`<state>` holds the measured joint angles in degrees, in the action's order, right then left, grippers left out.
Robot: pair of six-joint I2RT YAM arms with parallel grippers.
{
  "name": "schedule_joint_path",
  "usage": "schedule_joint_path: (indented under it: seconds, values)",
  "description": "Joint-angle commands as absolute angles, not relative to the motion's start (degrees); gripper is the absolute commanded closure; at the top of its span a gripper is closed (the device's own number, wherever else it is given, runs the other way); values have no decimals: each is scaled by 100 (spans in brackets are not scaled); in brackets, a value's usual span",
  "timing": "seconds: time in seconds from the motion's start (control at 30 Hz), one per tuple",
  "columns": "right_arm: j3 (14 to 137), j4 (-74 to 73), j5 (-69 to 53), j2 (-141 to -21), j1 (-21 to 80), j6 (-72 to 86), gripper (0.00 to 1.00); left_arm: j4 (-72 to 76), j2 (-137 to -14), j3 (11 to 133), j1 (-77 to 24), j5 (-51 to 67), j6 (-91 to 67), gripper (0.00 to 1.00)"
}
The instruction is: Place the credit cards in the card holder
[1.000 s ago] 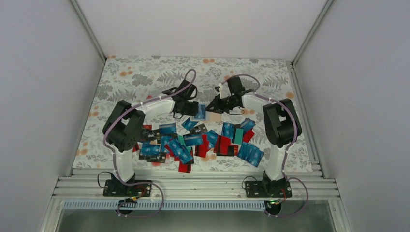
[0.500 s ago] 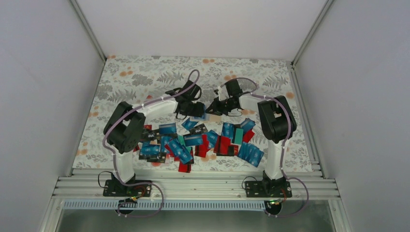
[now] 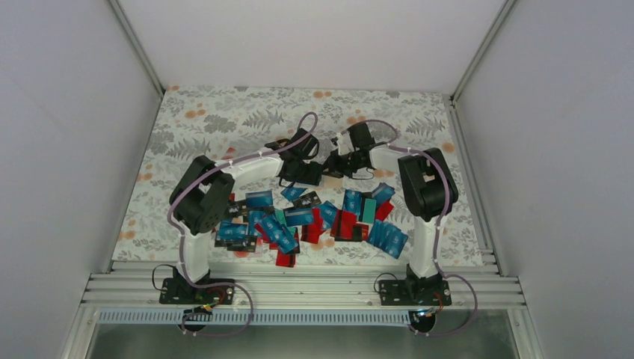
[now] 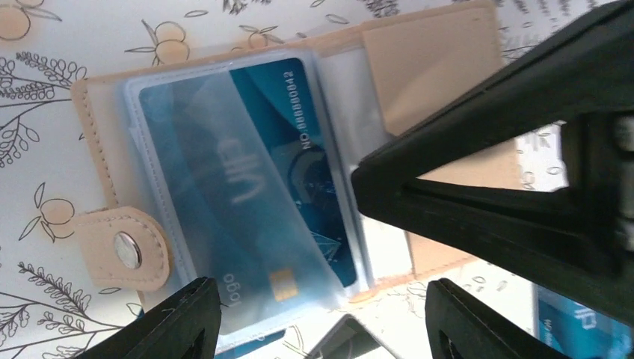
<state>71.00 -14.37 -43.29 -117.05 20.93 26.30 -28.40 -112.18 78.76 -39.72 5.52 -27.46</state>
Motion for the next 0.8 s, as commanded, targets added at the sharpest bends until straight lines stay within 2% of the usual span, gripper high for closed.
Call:
schedule_joint_path:
  seconds: [0.0, 0.4, 0.77]
  values:
    - [7128, -1248, -4461, -11879, 2153, 2661, 96, -2760, -11361, 7928, -3901, 453, -2826, 31]
    - [7223, -1133, -4586, -12053, 2197, 2716, 96, -2630, -11200, 7615, -3726, 254, -2931, 32]
    - [7218, -1272, -4338, -12222, 2206, 2690, 96, -2412, -11202, 7576, -3674, 505, -2889, 38]
